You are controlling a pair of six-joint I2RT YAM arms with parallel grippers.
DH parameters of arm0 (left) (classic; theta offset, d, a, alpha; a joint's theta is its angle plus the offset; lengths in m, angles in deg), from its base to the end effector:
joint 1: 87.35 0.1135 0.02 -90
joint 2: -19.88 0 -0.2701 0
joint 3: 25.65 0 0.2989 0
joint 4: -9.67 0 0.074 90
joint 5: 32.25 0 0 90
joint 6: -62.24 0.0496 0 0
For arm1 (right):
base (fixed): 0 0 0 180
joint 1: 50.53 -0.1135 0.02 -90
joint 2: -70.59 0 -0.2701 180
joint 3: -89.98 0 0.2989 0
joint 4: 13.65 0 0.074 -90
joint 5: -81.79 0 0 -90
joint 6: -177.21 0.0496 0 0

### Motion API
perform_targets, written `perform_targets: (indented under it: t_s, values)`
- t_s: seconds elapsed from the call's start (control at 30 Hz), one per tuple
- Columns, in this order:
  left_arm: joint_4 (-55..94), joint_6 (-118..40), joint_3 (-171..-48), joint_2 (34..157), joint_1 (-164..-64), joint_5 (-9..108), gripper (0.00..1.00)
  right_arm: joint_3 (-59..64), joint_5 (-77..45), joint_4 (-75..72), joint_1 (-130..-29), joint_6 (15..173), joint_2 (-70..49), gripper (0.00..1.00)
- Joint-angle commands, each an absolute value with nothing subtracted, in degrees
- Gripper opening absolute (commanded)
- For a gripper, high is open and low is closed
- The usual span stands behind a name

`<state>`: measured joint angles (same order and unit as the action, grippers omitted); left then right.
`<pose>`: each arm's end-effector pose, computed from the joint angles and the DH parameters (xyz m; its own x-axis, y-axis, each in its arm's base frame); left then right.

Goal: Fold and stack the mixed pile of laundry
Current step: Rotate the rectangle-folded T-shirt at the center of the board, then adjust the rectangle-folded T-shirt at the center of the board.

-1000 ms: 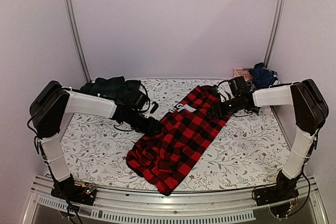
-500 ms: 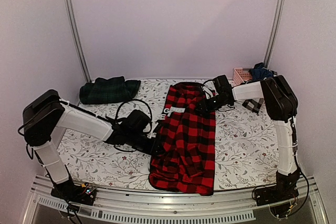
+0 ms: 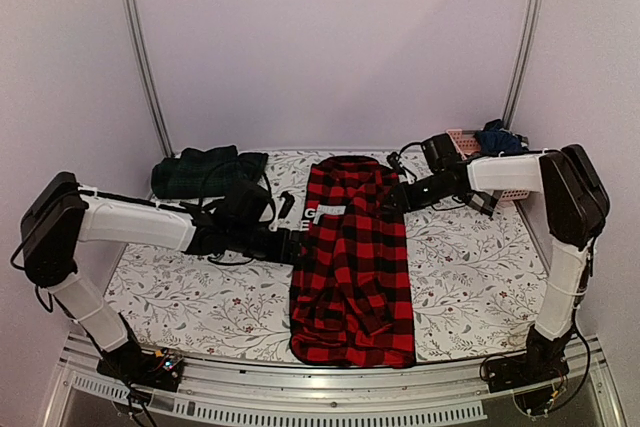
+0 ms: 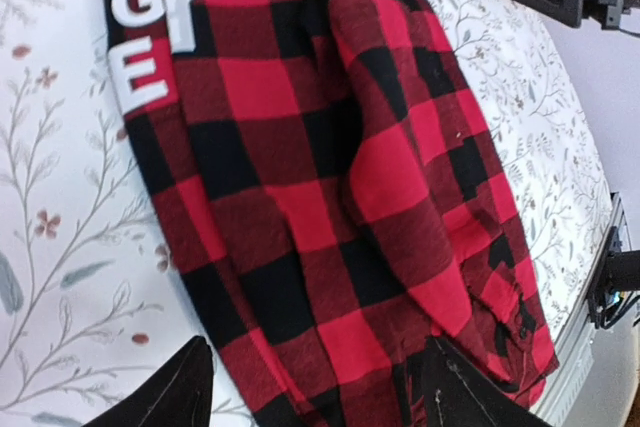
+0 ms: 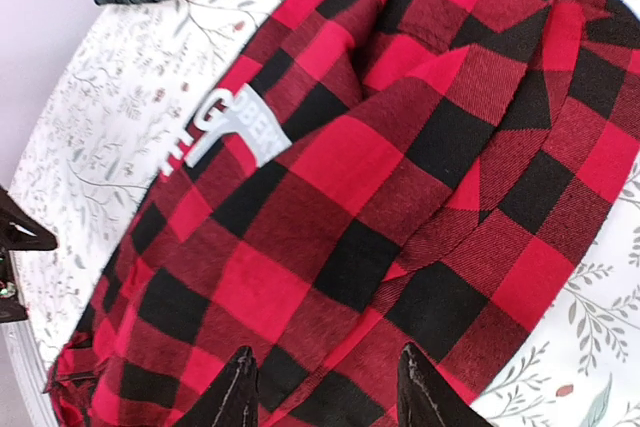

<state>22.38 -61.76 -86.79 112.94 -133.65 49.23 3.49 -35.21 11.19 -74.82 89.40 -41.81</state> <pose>0.2542 -0.2767 0.1387 -0.8429 0.0816 -0.5318 0.3817 0.7873 -0.4842 0.4160 0.2124 0.1411 -0.7293 -0.2918 -0.6188 -0.6009 0.7056 0.3755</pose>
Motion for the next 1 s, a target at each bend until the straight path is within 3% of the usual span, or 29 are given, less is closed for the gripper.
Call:
perform_targets:
  t_s: [0.0,0.17,0.4,0.97]
  values:
    - [22.2,-58.6,-91.9,117.6,-133.3,47.4,0.7,9.9,-39.2,8.6,-74.5,93.5,-34.2,0.45]
    - [16.2,-60.9,-92.6,120.1,-133.2,42.1,0.63,20.2,-46.7,3.2,-74.9,100.2,-30.5,0.41]
    - [12.0,-63.2,-91.3,121.3,-133.9,38.2,0.63,30.0,-49.0,-1.6,-78.7,105.3,-27.2,0.37]
    - [10.3,-64.5,-89.6,120.6,-134.1,39.4,0.67,30.9,-47.9,-2.2,-83.7,108.0,-32.0,0.41]
